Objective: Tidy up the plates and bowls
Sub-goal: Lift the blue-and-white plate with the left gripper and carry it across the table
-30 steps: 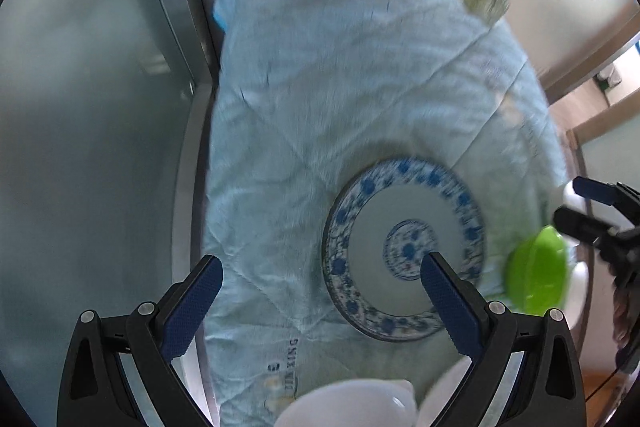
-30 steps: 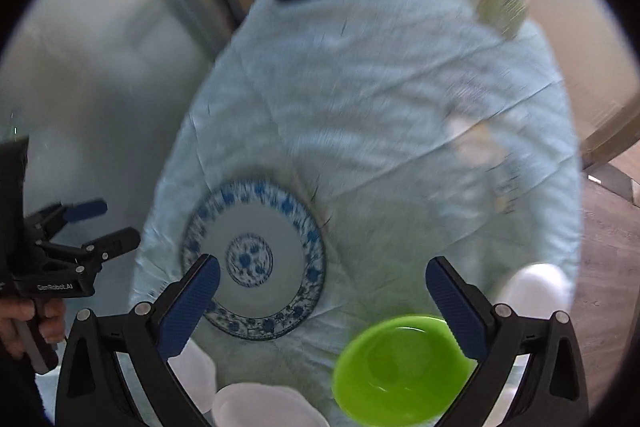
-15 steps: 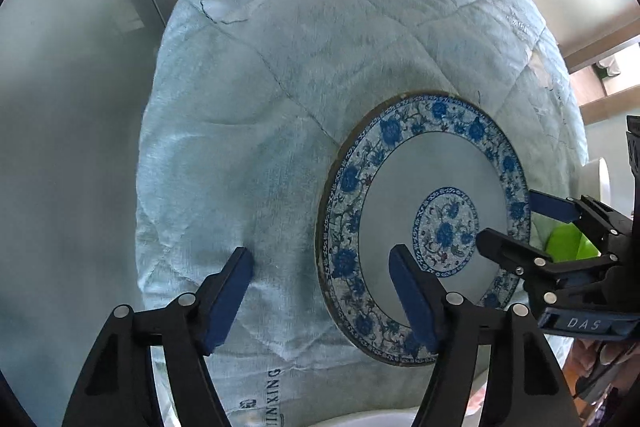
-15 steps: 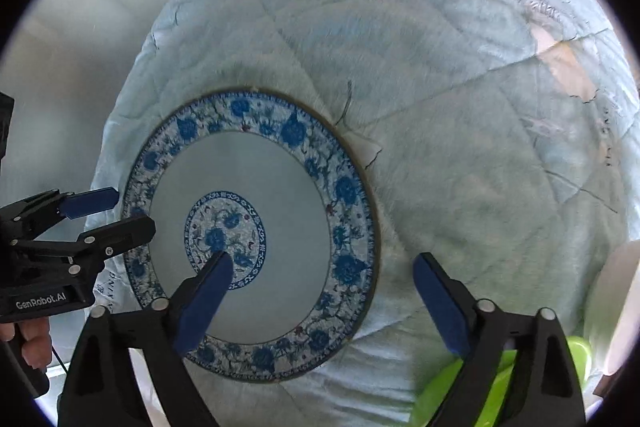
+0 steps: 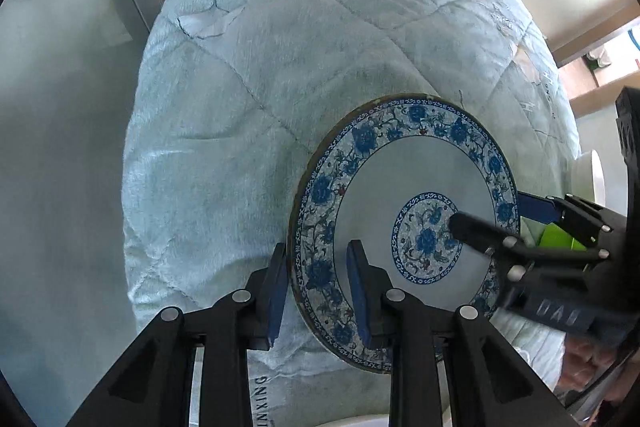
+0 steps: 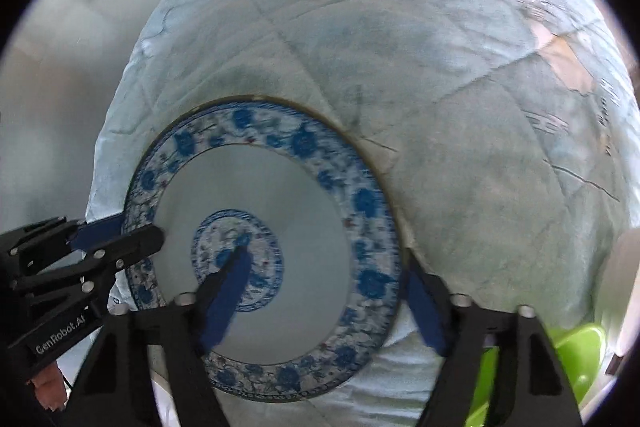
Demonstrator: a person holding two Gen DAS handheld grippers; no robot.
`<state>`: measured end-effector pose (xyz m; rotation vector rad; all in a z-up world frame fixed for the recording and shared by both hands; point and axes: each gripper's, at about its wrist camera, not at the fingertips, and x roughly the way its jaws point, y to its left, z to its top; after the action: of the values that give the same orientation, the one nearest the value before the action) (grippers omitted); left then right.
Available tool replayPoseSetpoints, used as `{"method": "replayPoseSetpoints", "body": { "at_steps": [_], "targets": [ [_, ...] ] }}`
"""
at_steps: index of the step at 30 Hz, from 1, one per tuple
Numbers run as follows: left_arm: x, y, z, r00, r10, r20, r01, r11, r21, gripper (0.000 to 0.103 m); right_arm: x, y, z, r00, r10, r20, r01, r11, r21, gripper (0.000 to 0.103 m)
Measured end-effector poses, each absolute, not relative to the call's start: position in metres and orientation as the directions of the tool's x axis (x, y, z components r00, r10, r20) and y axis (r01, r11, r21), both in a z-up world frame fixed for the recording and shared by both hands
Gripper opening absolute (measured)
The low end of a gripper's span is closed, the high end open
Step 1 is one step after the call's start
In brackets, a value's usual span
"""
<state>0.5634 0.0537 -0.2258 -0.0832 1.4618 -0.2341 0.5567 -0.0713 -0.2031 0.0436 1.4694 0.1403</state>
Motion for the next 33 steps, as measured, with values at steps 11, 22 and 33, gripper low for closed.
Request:
{"method": "replayPoseSetpoints", "body": {
  "at_steps": [11, 22, 33],
  "targets": [
    [0.534, 0.049, -0.154, 0.202, -0.174, -0.964, 0.127, 0.980, -0.151, 0.024, 0.522, -0.086, -0.137, 0.179, 0.151, -0.972, -0.044, 0.988, 0.146, 0.065],
    [0.449, 0.054, -0.015, 0.315, -0.158, -0.936, 0.131, 0.984, -0.122, 0.025, 0.444, -0.070, -0.015, 0.306, 0.127, -0.943, -0.012, 0.991, 0.130, 0.065],
    [0.315, 0.037, 0.039, 0.322, -0.145, -0.936, 0.141, 0.985, -0.104, 0.025, 0.329, -0.077, 0.024, 0.308, 0.134, -0.942, 0.030, 0.988, 0.150, 0.065]
  ]
}}
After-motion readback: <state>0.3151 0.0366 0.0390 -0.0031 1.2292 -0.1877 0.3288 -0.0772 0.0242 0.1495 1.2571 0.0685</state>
